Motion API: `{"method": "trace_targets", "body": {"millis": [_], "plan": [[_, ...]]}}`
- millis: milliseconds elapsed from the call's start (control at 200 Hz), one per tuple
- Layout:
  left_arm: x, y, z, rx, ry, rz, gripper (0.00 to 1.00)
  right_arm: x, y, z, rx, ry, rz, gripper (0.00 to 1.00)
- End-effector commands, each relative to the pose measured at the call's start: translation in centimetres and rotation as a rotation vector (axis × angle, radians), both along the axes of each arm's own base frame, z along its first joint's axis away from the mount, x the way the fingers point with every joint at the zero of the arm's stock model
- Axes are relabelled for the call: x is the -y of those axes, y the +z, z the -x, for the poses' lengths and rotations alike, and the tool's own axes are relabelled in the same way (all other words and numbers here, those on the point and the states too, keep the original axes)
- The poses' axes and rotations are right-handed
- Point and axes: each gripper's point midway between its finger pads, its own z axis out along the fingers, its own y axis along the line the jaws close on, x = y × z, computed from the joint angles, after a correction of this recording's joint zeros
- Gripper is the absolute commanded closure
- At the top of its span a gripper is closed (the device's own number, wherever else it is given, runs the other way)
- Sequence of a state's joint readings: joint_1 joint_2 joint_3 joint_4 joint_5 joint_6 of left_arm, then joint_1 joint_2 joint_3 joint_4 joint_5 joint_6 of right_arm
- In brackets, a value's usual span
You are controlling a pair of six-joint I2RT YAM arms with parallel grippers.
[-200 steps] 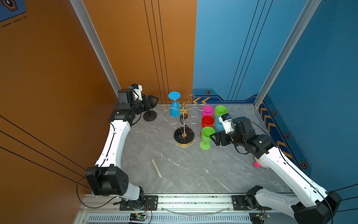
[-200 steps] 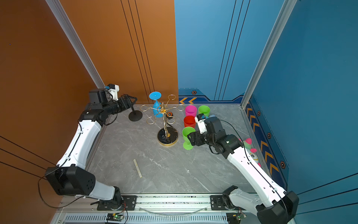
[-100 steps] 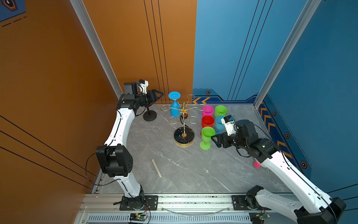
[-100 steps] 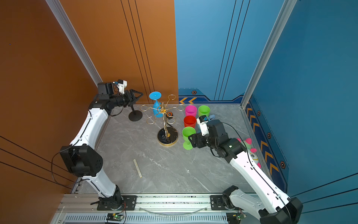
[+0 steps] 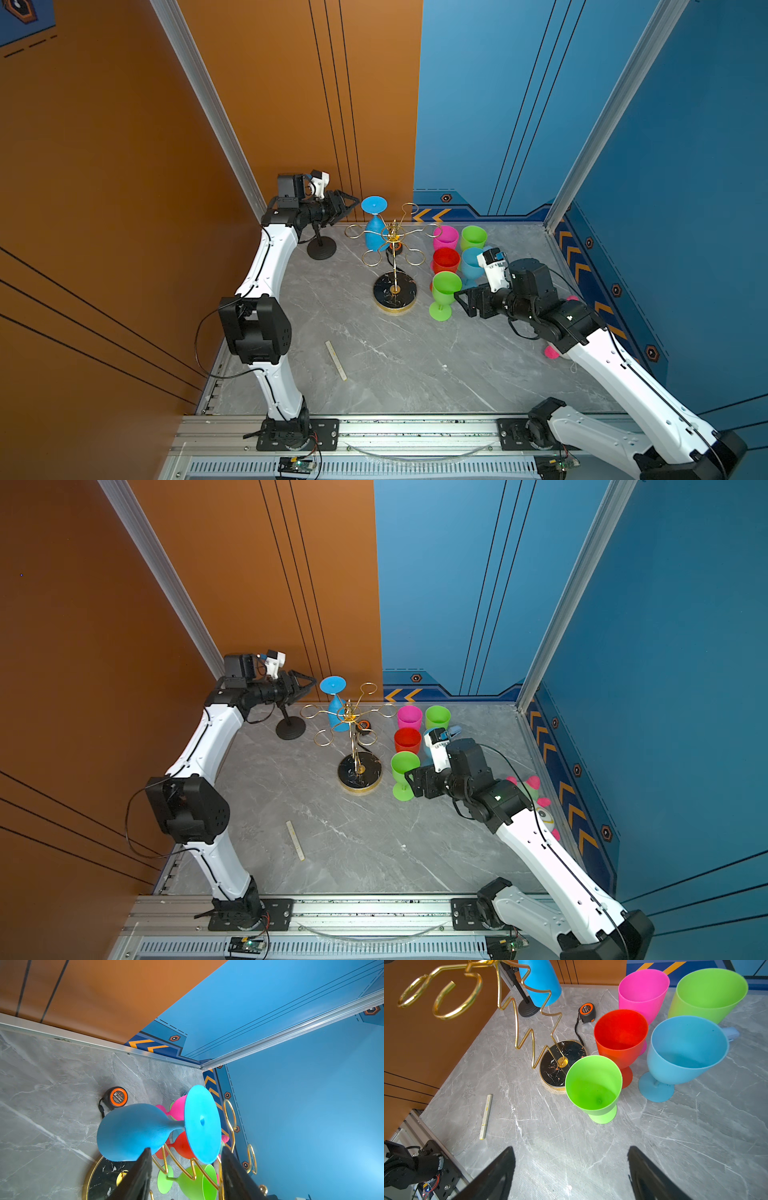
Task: Take the wine glass off the wine glass rack
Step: Pick up the wine glass from the wine glass rack.
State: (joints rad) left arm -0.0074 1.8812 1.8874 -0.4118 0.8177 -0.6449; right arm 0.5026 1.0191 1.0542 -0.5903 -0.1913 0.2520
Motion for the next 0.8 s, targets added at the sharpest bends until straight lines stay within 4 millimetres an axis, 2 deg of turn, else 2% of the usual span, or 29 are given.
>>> {"method": "trace_targets", "body": {"millis": [0, 185, 796], "plan": [[1.4, 0.7, 0.2, 0.014, -0.053, 0.023, 0.48, 0.2, 0.3, 0.2, 0.010, -0.012, -0.022, 0.14], [2.3, 0.3, 0.1, 0.001, -0.085, 0.032, 0.54, 0.4, 0.3, 0.3, 0.011, -0.016, -0.023, 0.15], [3.3, -0.9, -0.7, -0.032, -0.103, 0.024, 0.67, 0.8, 0.4, 0.5, 0.020, -0.031, -0.029, 0.15]]}}
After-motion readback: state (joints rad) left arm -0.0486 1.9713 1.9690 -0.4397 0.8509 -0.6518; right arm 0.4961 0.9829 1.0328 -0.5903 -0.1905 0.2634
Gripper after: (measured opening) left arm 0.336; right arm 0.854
